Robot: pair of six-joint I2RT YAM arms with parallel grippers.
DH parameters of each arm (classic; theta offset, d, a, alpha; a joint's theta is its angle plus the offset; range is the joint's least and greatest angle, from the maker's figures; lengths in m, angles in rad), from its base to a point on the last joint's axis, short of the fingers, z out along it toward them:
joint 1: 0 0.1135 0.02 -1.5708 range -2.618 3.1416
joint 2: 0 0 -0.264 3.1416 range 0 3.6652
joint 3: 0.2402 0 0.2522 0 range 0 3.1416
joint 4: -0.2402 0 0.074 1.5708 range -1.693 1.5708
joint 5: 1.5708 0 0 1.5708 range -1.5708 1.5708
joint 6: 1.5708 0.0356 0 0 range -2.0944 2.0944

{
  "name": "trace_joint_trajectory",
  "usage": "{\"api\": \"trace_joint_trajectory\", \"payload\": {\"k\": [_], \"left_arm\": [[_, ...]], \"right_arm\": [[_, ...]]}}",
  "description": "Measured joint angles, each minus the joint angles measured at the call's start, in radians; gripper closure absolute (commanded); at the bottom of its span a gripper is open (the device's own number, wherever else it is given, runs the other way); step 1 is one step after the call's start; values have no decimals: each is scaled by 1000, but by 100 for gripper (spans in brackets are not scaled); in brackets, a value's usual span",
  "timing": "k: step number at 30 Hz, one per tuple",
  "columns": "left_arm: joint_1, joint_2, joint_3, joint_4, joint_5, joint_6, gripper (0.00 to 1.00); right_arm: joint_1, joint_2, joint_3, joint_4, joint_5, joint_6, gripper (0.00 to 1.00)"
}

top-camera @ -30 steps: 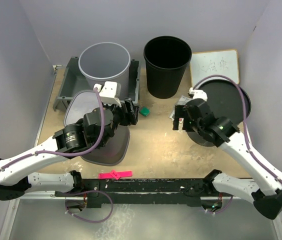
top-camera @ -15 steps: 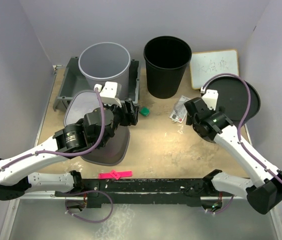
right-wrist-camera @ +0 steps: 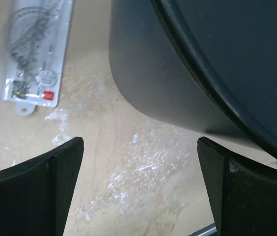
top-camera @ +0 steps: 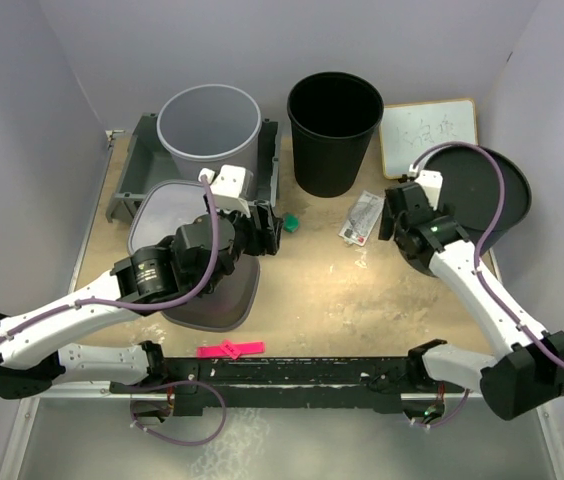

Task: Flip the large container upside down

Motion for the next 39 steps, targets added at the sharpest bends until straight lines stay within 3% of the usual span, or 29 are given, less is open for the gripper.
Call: {"api": "trace_joint_trajectory", "payload": {"k": [4,7,12,17,23,30,32,34,39], "left_arm": [[0,0,0,-20,8,0,37],[0,0,0,-22,8,0,37],[0,0,16,-30,8,2,37],[0,0,80,-63,-6,3,37],[0,-58,92,-85,-39,-12,37],[0,-105,92,-91,-53,-42,37],[0,-98,92,-92,-52,-44,37],[0,-84,92,-97,-47,-46,37],[0,-66,92,-115,-39,-61,37]], "right_arm": [[-80,36,22,27,-76,-18,0],[-77,48,84,61,-231,-29,0],[-30,51,183,175,-502,-46,0],[39,120,339,267,-608,-128,2],[56,372,651,296,-707,-328,9],[56,743,1044,186,-764,-546,14],[56,823,1123,137,-766,-581,20],[56,886,1165,101,-763,-611,33],[56,929,1162,41,-748,-649,77]]}}
